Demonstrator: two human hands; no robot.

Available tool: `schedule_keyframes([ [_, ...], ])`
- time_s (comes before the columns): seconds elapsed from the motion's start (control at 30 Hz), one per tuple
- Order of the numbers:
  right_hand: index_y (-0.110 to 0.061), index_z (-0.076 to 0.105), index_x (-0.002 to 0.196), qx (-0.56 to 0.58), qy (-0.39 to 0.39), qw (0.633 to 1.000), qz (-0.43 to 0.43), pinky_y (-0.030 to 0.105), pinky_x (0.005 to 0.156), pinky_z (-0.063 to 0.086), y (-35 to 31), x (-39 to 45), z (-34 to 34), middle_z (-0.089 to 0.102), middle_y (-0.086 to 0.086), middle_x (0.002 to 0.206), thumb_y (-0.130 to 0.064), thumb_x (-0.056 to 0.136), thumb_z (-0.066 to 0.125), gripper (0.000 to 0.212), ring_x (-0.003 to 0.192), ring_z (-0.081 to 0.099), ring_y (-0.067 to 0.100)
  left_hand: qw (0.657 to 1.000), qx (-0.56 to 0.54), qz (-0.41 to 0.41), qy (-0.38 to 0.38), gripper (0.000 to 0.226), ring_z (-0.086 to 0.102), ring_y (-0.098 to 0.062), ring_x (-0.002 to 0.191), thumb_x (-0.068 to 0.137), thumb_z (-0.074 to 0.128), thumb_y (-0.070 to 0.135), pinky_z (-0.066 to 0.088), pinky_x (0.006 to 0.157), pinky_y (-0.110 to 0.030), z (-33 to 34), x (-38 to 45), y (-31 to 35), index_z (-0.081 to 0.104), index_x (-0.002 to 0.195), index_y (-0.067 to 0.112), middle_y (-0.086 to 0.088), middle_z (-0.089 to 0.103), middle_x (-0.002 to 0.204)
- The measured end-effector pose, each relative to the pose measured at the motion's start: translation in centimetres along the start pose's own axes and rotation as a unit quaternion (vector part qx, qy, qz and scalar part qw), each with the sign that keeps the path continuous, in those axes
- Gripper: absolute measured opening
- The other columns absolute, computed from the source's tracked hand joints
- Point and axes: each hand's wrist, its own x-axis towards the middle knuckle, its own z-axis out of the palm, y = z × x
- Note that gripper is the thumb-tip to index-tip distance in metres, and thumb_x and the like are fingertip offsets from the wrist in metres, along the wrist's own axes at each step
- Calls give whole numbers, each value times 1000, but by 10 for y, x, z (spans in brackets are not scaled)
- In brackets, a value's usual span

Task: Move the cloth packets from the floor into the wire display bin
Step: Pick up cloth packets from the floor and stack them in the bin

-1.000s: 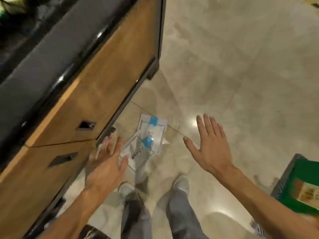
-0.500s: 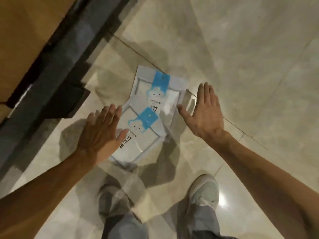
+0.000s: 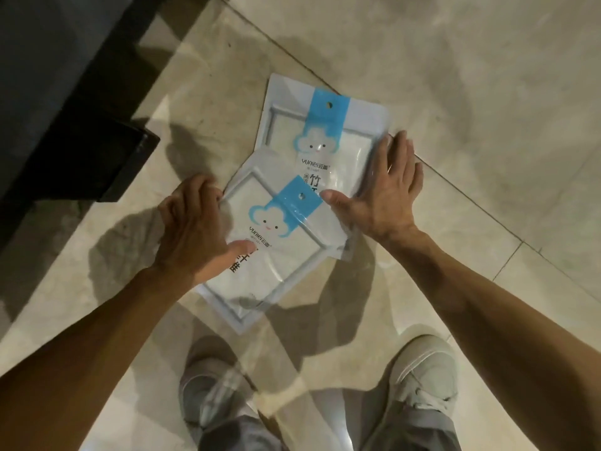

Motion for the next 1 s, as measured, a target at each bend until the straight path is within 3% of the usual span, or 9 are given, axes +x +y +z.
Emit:
schedule_keyframes([
  [0.13, -10, 38, 150, 89, 31, 995, 23, 47, 121, 19, -14, 4, -2, 29, 14, 160, -74, 52, 61, 119, 149, 24, 35, 998, 12, -56, -41, 92, 42, -38, 124, 53, 94, 56, 32, 103, -49, -19, 15, 14, 55, 118, 4, -15, 45, 133],
  [0.23, -7, 48, 142, 116, 33, 992, 23, 39, 114, 20, -18, 5, -1, 36, 12, 154, -56, 56, 73, 103, 143, 29, 32, 986, -94, -124, -56, 70, 58, -37, 111, 62, 93, 48, 47, 89, -41, -37, 22, 15, 60, 109, 8, -12, 62, 112],
  [0.33, -5, 63, 122, 104, 42, 993, 30, 33, 101, 26, -16, 6, -2, 48, 12, 142, -43, 65, 87, 73, 131, 40, 35, 958, -199, -135, -158, 37, 67, -28, 91, 71, 92, 33, 46, 69, -29, -48, 25, 12, 66, 92, 17, 3, 66, 85],
  [0.4, -7, 68, 99, 172, 45, 983, 36, 34, 90, 43, -15, 10, -12, 64, 11, 116, -28, 69, 88, 42, 106, 56, 27, 929, -270, -112, -226, 31, 72, -22, 90, 72, 91, 18, 52, 71, -26, -49, 26, 10, 72, 95, 14, 6, 72, 84],
  [0.5, -17, 59, 86, 383, -9, 919, 94, 30, 66, 58, -13, 9, -44, 67, 0, 81, -5, 80, 84, 28, 68, 62, 8, 871, -400, -117, -262, 45, 76, -27, 97, 67, 92, 8, 62, 86, -42, -55, 20, 8, 72, 107, 8, -3, 80, 93],
  [0.67, -25, 64, 100, 457, -22, 881, 118, 33, 67, 61, 9, 0, -96, 76, -13, 80, -6, 91, 78, 25, 74, 70, 11, 765, -565, -130, -282, 99, 70, -38, 112, 35, 103, 37, 50, 101, -58, -76, 3, 19, 67, 121, 4, -17, 73, 120],
  [0.77, -18, 64, 93, 468, -23, 870, 152, 24, 51, 52, 23, -6, -134, 72, -13, 65, -2, 91, 75, 19, 56, 64, 7, 755, -585, -138, -261, 102, 71, -36, 110, 29, 103, 42, 50, 102, -54, -101, -7, 37, 70, 118, 4, -17, 74, 118],
  [0.9, -11, 67, 105, 483, -18, 856, 184, 25, 62, 59, 33, -22, -199, 79, -9, 78, 5, 91, 71, 21, 70, 75, 9, 777, -573, -135, -223, 99, 77, -31, 94, 19, 99, 55, 61, 78, -39, -151, -19, 64, 77, 104, 10, -13, 78, 106],
  [1.0, -7, 69, 102, 489, -8, 850, 196, 25, 56, 58, 32, -38, -261, 78, -5, 74, 7, 91, 68, 18, 64, 75, 11, 758, -612, -139, -177, 85, 77, -32, 90, 20, 99, 55, 64, 73, -40, -199, -37, 90, 82, 93, 17, -15, 78, 103],
])
